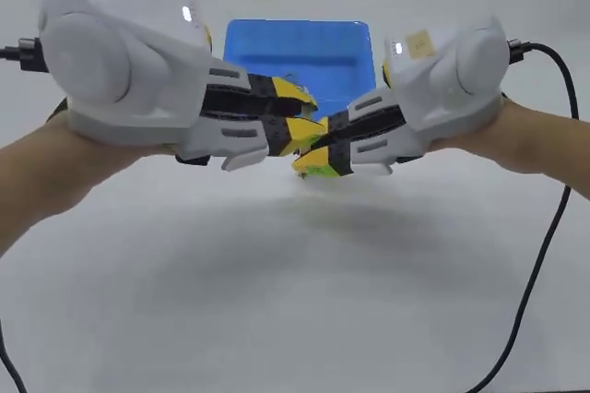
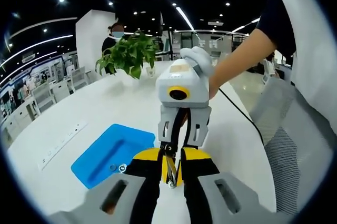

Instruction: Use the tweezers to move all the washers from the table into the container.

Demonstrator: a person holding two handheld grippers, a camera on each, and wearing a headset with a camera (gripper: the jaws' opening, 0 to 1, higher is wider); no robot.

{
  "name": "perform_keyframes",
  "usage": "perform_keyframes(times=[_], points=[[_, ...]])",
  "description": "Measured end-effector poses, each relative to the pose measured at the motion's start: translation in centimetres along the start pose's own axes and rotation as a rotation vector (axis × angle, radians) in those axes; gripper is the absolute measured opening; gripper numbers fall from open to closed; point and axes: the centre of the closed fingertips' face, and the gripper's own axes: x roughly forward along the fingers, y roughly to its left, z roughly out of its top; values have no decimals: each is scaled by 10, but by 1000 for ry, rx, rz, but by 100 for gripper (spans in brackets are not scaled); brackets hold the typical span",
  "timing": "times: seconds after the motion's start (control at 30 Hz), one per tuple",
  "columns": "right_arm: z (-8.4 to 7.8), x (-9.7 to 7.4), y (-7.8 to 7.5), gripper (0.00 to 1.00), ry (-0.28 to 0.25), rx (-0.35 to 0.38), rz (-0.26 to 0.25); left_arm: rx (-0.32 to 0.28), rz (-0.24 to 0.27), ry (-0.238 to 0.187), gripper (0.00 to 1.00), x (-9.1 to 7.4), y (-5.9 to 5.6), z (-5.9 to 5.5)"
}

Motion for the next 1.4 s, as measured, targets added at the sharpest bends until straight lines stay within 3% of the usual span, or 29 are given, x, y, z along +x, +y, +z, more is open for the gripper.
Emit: perform_keyframes(times=[0.2, 0.23, 0.3, 0.4, 0.6, 0.7, 0.73, 0.87, 0.97, 1.1, 1.2, 1.4], points=[[10, -2, 3, 9, -10, -13, -15, -33, 59, -41, 27, -15, 2, 1], [12, -2, 3, 9, -12, -16, -18, -31, 81, -70, 31, -18, 3, 5], [13, -5, 3, 9, -11, -17, -23, -68, 70, -91, 44, -24, -2, 6], [15, -11, 3, 9, -6, -20, -34, -87, 85, -95, 55, -30, -4, 4], [28, -23, 6, 9, -27, -17, -57, -144, 150, -129, 65, -45, 0, 0], [37, -30, 7, 9, -40, -32, -72, -237, 184, -236, 66, -52, 2, 10], [39, -32, 6, 9, -46, -29, -73, -246, 196, -248, 67, -54, 3, 11], [53, -40, 3, 9, -74, -37, -93, -238, 215, -244, 70, -57, 2, 9], [65, -45, -2, 9, -99, -50, -108, -251, 241, -281, 74, -64, 4, 13], [76, -49, -11, 9, -121, -47, -117, -279, 235, -302, 83, -68, 2, 12], [82, -51, -21, 9, -119, -65, -127, -287, 229, -305, 94, -69, -2, 9], [95, -56, -45, 9, -146, -75, -165, -298, 253, -269, 99, -73, -3, -5]])
